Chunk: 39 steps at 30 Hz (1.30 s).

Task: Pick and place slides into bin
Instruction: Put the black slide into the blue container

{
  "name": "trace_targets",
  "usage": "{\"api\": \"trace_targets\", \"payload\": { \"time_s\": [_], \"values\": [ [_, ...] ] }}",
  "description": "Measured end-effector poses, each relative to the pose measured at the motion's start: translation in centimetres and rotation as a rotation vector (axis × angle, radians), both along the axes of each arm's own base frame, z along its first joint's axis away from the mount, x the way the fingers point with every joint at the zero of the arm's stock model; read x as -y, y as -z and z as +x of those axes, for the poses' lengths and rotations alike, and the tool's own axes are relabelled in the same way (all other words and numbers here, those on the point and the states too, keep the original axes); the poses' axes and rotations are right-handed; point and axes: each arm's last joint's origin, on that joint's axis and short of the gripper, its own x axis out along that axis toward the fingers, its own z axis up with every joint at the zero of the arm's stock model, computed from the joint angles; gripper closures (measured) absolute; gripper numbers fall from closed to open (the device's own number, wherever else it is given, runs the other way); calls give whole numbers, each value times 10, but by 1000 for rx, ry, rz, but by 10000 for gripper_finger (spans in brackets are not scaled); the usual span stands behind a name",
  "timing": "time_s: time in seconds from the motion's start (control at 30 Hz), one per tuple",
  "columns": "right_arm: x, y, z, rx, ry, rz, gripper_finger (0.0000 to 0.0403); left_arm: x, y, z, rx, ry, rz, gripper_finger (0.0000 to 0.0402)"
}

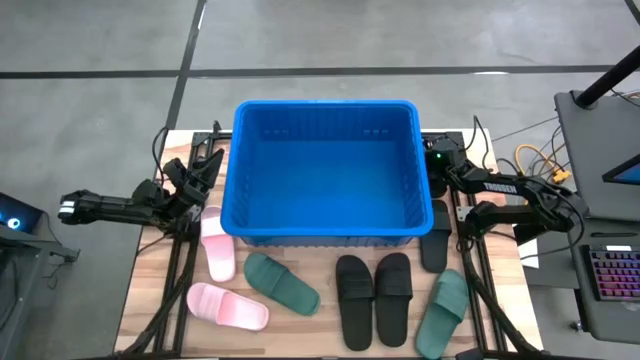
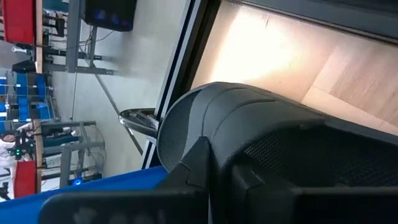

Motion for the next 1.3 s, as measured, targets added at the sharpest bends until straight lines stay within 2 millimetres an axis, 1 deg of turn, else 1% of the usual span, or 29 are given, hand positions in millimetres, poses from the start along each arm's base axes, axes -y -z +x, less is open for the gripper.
{"api": "trace_targets", "payload": {
  "time_s": [0.13,0.23,0.4,0.5,0.63,0.87,1.0,1.13,1.3],
  "values": [
    [-1,-3,0,11,-5,-14,392,0,0,0,-3,0,0,217],
    [0,-11,0,16,-19,-50,393,0,0,0,-1,0,0,217],
    [2,-33,1,-16,-52,-143,393,0,0,0,-2,0,1,217],
    [2,-43,1,-54,-64,-134,393,0,0,0,-3,0,1,217],
    [2,-58,-1,-160,-82,-119,394,0,0,0,-4,-1,1,217],
    [5,-100,1,-257,-112,-231,394,0,0,1,-5,4,5,217],
    [6,-120,1,-343,-133,-236,394,0,0,1,-6,6,6,217],
    [7,-134,1,-397,-148,-251,394,0,1,1,-8,6,7,217],
    [7,-146,0,-414,-160,-254,394,0,1,1,-10,7,8,217]
  ]
}}
